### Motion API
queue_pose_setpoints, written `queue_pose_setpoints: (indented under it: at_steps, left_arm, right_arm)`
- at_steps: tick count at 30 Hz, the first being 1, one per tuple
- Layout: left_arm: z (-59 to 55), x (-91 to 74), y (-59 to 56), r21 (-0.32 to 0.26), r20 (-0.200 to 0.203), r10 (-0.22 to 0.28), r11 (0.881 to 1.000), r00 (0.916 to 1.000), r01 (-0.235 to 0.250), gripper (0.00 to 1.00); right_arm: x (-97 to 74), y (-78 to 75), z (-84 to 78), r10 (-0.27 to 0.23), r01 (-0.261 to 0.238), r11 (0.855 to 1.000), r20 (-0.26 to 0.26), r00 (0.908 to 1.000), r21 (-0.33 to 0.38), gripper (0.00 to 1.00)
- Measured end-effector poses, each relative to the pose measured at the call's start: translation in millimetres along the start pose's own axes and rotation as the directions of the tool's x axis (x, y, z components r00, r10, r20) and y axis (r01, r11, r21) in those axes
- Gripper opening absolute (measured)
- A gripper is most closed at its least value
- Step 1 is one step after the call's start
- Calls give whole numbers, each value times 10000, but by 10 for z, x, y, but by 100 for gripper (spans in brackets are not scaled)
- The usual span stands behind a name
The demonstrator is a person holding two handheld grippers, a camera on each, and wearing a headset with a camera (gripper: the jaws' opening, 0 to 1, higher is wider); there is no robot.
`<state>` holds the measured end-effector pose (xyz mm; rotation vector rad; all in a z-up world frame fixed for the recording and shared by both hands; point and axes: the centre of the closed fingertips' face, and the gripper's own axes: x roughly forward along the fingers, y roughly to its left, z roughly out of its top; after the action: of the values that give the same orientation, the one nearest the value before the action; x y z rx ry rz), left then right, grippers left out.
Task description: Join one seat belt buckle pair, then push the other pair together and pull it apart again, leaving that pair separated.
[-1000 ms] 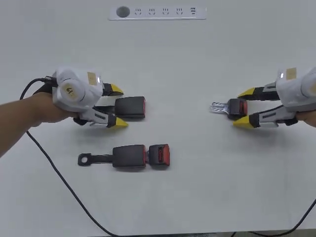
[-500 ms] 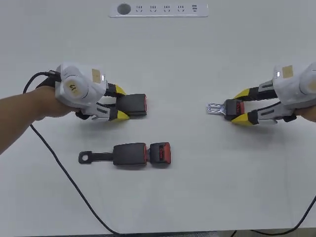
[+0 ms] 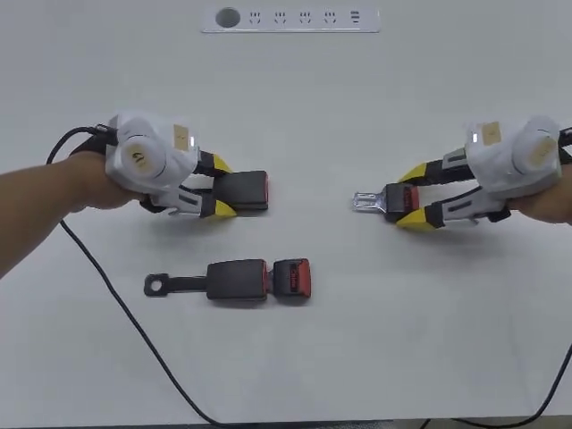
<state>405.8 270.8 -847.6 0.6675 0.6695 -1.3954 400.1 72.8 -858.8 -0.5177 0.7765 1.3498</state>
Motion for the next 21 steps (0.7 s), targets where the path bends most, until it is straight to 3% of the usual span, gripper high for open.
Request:
queue_pose_setpoints:
  at_steps: [8, 21]
  left_arm:
    - [-30, 22, 4, 245, -134, -237, 9994, 9996, 240, 33]
    - [-50, 43, 15, 342, -260, -336, 9988, 9991, 345, 33]
  right_arm:
    - [226, 65, 267, 220, -215, 9997, 336, 9992, -152, 34]
    - [428, 186, 541, 251, -228, 9993, 761, 9968, -312, 34]
